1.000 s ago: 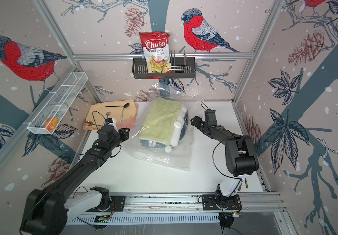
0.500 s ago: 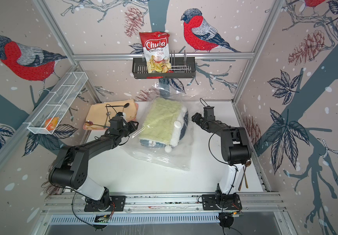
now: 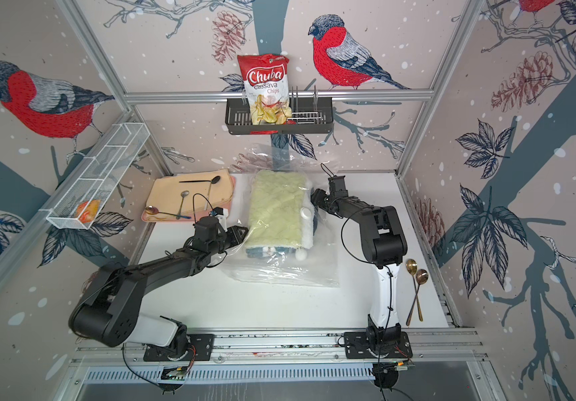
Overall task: Take the blanket out of the vacuum bag
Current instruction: Adjust the vacuum bag at the center of the board.
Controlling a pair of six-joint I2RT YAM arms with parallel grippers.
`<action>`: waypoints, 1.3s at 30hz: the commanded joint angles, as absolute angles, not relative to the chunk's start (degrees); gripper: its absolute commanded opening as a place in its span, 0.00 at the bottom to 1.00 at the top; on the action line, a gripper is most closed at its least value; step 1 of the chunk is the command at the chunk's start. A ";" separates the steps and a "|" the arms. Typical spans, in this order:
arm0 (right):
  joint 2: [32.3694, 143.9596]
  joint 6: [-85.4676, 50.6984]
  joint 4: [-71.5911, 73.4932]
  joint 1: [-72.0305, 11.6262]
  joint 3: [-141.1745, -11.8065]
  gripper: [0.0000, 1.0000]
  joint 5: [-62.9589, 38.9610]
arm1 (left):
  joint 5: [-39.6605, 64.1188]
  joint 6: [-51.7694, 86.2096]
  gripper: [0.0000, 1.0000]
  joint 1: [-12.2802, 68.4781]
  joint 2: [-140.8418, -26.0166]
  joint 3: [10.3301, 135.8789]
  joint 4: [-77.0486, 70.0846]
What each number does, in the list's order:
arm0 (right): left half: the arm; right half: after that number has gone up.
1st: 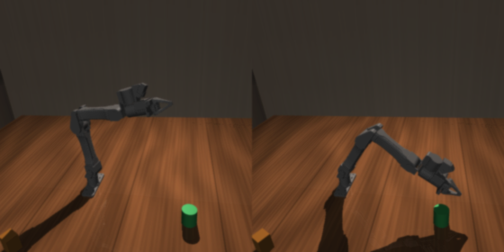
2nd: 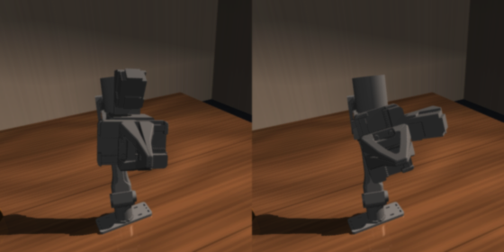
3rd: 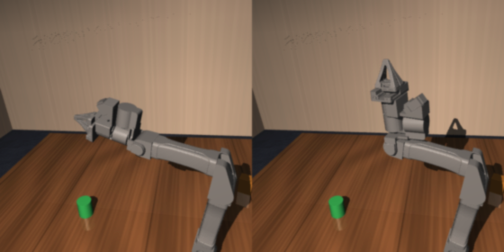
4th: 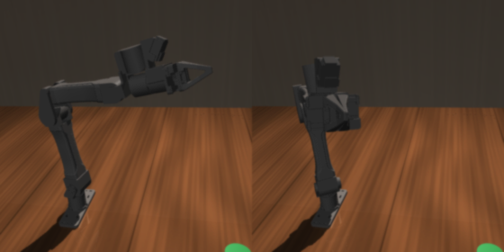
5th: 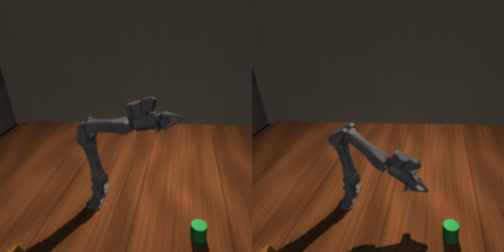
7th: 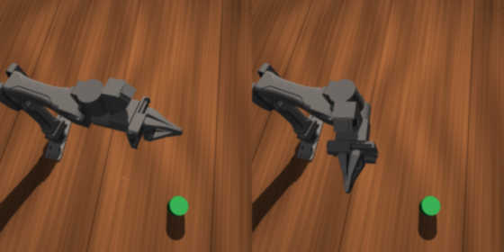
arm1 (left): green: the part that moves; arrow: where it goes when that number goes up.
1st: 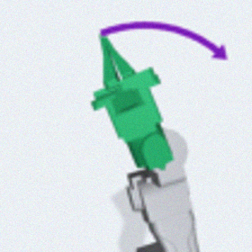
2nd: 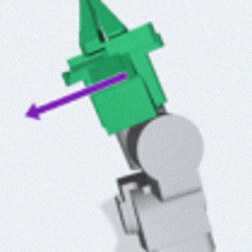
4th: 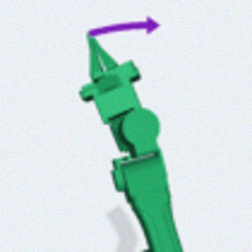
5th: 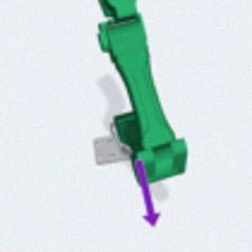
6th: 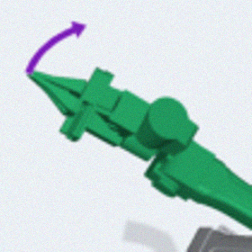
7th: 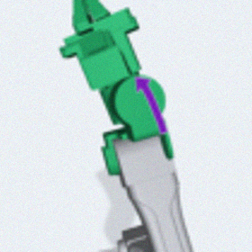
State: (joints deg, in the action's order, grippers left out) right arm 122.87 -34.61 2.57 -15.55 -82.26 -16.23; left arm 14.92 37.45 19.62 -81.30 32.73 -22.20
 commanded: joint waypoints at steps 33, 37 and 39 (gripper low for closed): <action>83.74 -43.07 7.09 -13.10 -51.88 0.71 -19.36 | -12.04 24.52 0.62 39.27 -60.55 49.36 23.76; 65.18 -52.06 10.76 -14.89 -34.34 0.71 -20.40 | -16.01 17.32 0.65 43.10 -64.24 56.84 31.42; 55.60 -57.10 10.41 -19.13 -26.88 0.71 -17.65 | -15.48 13.72 0.65 45.24 -64.37 58.94 32.34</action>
